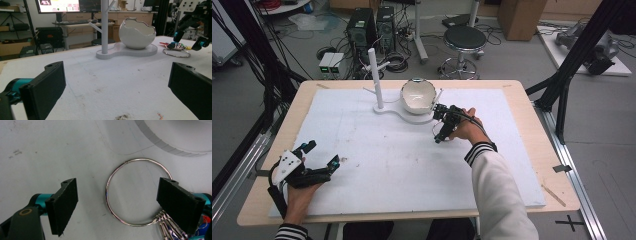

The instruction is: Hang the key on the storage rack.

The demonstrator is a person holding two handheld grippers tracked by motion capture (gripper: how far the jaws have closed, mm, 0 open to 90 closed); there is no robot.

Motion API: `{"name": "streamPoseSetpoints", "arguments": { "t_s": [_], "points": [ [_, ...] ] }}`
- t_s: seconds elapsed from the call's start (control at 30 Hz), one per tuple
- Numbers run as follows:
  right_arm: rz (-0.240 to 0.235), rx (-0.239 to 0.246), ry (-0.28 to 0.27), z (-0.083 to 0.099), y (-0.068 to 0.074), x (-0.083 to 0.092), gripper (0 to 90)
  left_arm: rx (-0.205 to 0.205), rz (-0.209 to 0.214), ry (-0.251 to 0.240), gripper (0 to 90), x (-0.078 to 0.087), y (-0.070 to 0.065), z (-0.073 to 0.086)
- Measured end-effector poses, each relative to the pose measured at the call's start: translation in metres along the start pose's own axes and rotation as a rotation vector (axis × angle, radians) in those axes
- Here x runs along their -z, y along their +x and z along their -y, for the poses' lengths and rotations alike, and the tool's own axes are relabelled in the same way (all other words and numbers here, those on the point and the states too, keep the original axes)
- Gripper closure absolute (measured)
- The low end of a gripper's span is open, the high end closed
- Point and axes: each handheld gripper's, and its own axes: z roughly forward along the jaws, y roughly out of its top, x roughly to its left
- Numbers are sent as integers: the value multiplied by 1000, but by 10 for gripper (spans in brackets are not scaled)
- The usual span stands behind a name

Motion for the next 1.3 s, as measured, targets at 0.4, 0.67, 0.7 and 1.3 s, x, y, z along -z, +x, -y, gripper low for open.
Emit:
{"name": "streamPoseSetpoints", "arguments": {
  "t_s": [0.4,0.67,0.7,1.3],
  "points": [
    [-8,-45,77,-1,-1,-9,273,-2,0,-1,17,0,0,0],
    [-30,-48,126,-3,-1,-16,380,-2,4,0,17,0,0,0],
    [-32,-52,131,-4,-1,-16,390,-1,3,-1,17,0,0,0],
    [-49,-51,178,-7,1,-22,593,-2,0,-1,17,0,0,0]
  ]
}}
